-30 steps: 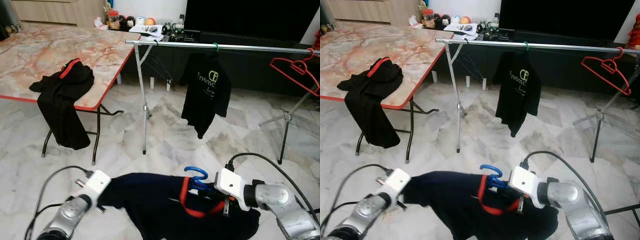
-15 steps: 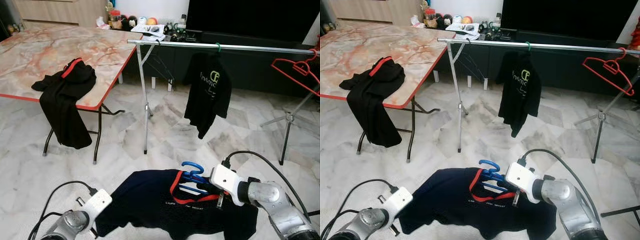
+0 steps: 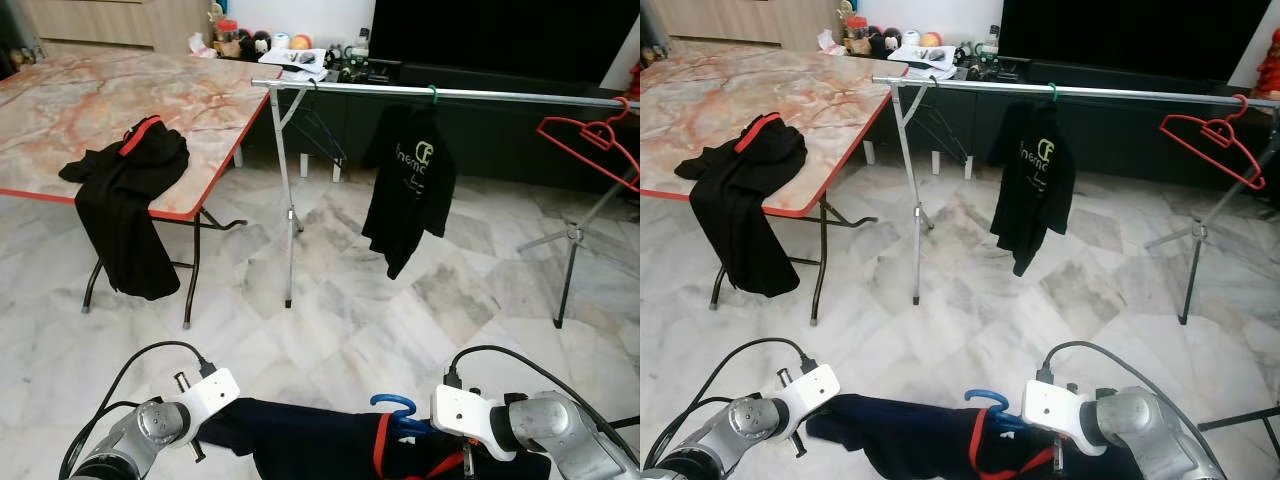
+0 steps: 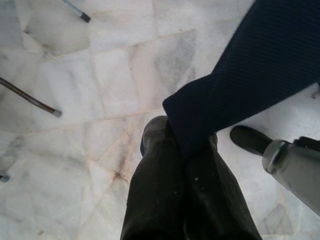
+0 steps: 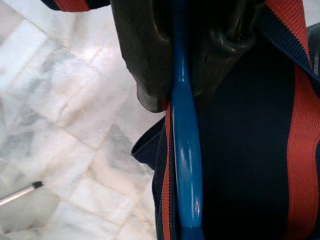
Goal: Hang hanger
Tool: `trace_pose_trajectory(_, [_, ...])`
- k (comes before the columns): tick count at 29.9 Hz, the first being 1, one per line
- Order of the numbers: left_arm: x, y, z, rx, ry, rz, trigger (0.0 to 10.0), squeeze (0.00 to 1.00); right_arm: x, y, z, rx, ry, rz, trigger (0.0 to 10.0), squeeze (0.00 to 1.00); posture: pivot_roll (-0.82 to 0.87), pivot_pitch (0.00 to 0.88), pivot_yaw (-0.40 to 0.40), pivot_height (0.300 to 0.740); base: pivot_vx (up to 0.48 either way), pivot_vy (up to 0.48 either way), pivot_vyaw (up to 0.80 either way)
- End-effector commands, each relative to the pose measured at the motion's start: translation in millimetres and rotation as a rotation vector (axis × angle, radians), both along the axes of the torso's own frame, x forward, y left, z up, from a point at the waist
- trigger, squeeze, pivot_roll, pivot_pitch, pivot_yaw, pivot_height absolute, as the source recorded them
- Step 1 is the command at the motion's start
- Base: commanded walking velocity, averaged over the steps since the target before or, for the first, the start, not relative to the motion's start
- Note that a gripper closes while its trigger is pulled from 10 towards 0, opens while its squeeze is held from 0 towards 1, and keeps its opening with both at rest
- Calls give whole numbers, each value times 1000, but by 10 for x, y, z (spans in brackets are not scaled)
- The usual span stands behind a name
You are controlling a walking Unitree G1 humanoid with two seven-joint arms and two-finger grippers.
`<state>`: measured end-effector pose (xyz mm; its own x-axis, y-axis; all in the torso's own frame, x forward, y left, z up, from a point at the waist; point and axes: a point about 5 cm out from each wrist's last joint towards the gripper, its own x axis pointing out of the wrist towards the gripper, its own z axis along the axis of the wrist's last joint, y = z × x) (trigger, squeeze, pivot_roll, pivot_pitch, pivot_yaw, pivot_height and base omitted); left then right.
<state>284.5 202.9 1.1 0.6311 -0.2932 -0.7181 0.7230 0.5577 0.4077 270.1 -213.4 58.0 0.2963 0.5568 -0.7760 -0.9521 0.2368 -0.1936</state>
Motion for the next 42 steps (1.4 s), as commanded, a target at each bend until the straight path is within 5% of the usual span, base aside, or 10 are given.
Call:
trace_pose_trajectory(1, [-65,126,-32,39,25,5,667,0,37,-45,57,-17,-22,-3,10000,0,-24,99,-29,740,0,0,0])
trace_pose_trajectory(9, [28,323,36,53,-74,271,1608,0,-20,-74,-6,-51,13,26,10000,0,-23,99,-30,740,0,0,0])
trace_pose_trajectory(11, [31,418,41,66,-72,379,3451,0,-54,-66,-42,-59,36,38,10000,0,-23,98,-30,740,0,0,0])
trace_pose_trajectory(14, [22,479,39,79,-68,442,3490,0,-60,-62,-47,-58,35,42,10000,0,-20,96,-30,740,0,0,0])
trace_pose_trajectory(21, [-11,703,69,-57,-114,834,3765,0,168,-52,63,-5,-161,-121,10000,0,-24,94,-32,740,0,0,0])
trace_pose_trajectory(22, [-11,703,69,-57,-114,834,3765,0,168,-52,63,-5,-161,-121,10000,0,-24,94,-32,740,0,0,0])
trace_pose_trajectory(23, [-37,693,38,-65,-86,831,0,0,232,-67,94,7,-208,-180,10000,0,-24,94,-30,740,0,0,0])
trace_pose_trajectory(28, [-183,469,-164,-54,108,596,0,0,460,-88,281,178,-362,-473,10000,0,-19,95,-26,740,0,0,0])
trace_pose_trajectory(37, [-261,353,-243,-42,203,441,0,0,564,-137,401,280,-413,-625,10000,0,-24,94,-23,740,0,0,0])
trace_pose_trajectory(42, [-305,210,-260,-47,289,228,0,0,621,-165,429,300,-416,-682,10000,0,-22,94,-24,740,0,0,0])
